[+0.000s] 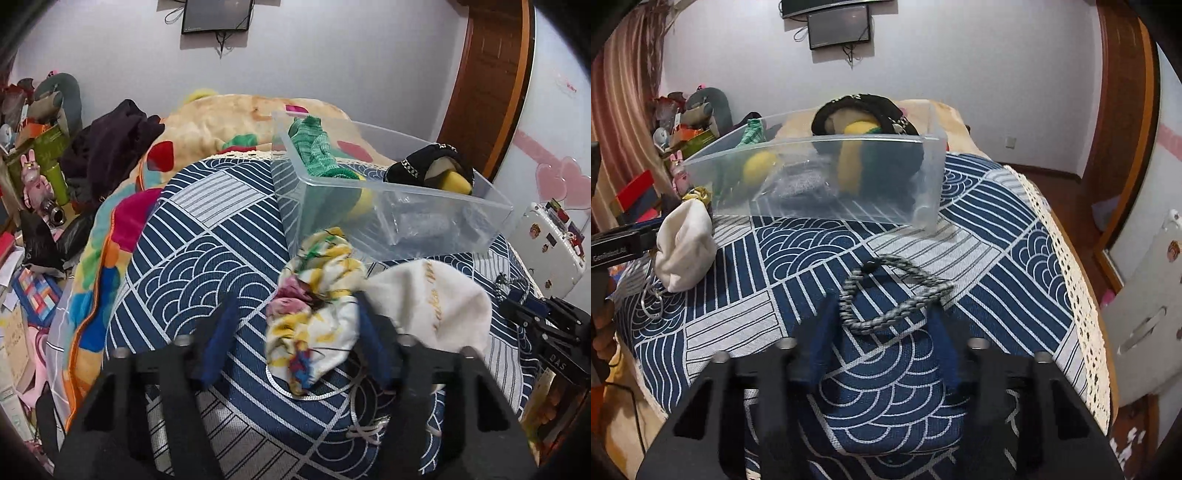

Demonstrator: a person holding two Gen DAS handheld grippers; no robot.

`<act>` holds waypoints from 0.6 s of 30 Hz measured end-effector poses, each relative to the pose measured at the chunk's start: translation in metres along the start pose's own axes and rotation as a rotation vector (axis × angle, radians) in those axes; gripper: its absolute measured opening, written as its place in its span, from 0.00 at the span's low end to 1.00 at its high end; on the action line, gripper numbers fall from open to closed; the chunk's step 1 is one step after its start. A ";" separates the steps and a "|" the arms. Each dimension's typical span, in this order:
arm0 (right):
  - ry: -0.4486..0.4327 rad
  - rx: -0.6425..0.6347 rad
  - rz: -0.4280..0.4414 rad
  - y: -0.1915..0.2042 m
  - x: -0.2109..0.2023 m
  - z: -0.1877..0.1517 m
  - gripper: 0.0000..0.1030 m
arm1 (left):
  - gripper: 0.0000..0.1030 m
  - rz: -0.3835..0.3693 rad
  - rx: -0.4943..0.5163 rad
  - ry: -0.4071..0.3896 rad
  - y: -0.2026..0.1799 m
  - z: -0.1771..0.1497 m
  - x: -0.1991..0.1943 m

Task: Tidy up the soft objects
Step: 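Grasp the floral cloth with the left tool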

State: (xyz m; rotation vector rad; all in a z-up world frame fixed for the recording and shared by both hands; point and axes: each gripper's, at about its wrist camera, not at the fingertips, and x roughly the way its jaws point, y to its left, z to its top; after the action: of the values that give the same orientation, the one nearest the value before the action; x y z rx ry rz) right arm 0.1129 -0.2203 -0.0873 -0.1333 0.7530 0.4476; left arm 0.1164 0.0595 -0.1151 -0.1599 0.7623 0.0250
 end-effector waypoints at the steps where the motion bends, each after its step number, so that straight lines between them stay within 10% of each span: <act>1: -0.002 0.000 0.004 -0.001 0.000 0.000 0.25 | 0.39 -0.005 0.000 0.006 0.000 0.000 0.001; 6: -0.029 0.007 0.008 -0.001 -0.003 -0.001 0.11 | 0.21 0.023 0.036 0.012 -0.005 -0.007 0.002; 18: -0.139 -0.002 0.051 0.002 -0.026 0.019 0.10 | 0.19 -0.020 0.059 -0.112 -0.017 0.013 -0.043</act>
State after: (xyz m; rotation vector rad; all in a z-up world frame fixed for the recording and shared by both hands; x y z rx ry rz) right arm 0.1071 -0.2218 -0.0561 -0.0843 0.6203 0.5010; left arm 0.0957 0.0459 -0.0739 -0.1096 0.6492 -0.0078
